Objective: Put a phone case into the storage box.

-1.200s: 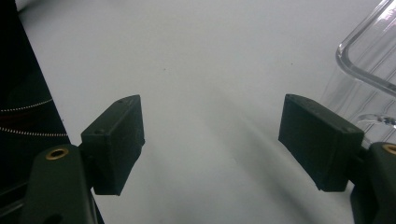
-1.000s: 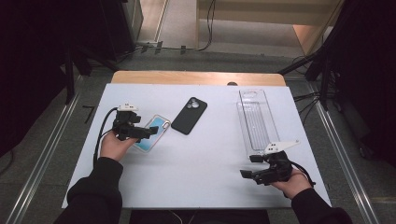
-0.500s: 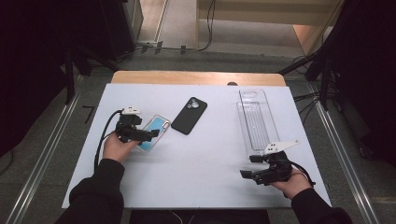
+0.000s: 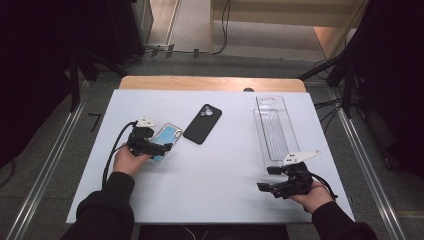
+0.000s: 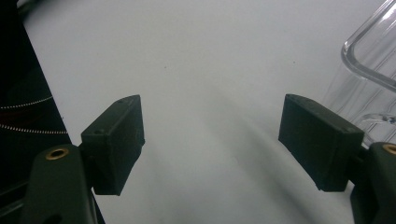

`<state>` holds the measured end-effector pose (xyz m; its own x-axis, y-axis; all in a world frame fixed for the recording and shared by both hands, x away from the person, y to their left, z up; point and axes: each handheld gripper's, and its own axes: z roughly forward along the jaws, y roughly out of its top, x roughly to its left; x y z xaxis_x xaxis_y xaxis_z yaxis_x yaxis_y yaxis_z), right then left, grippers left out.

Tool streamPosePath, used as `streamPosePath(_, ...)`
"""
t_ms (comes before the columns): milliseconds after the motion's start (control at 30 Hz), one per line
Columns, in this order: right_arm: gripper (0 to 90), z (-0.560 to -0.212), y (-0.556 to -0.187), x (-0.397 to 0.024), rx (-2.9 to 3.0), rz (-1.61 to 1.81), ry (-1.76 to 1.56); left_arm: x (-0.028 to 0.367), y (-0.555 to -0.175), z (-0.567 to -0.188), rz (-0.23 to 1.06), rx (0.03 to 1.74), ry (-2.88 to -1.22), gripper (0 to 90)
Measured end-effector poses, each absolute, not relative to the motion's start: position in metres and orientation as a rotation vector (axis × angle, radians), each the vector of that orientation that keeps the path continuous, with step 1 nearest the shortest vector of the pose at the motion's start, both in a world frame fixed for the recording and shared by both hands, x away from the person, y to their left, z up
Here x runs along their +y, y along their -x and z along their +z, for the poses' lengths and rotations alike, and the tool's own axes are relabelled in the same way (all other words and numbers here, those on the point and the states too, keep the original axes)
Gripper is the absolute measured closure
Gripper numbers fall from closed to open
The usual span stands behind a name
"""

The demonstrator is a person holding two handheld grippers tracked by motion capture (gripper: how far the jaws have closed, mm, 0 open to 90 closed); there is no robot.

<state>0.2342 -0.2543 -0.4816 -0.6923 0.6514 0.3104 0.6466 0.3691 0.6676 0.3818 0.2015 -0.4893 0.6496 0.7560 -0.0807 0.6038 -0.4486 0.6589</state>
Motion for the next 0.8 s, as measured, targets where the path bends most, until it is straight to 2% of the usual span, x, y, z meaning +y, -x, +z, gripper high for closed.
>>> streamPosePath(200,20.4,-0.482,-0.234,-0.254,2.598,1.258,-1.229,0.201,-0.383,-0.498,0.310,1.077,-2.232,6.6)
streamPosePath(467,20.4,-0.482,-0.234,-0.254,2.602,1.243,-1.230,0.194,-0.376,-0.503,0.421,1.032,-2.279,6.5)
streamPosePath(800,20.4,-0.482,-0.233,-0.253,2.605,1.235,-1.226,0.194,-0.373,-0.505,0.444,1.049,-2.237,7.1)
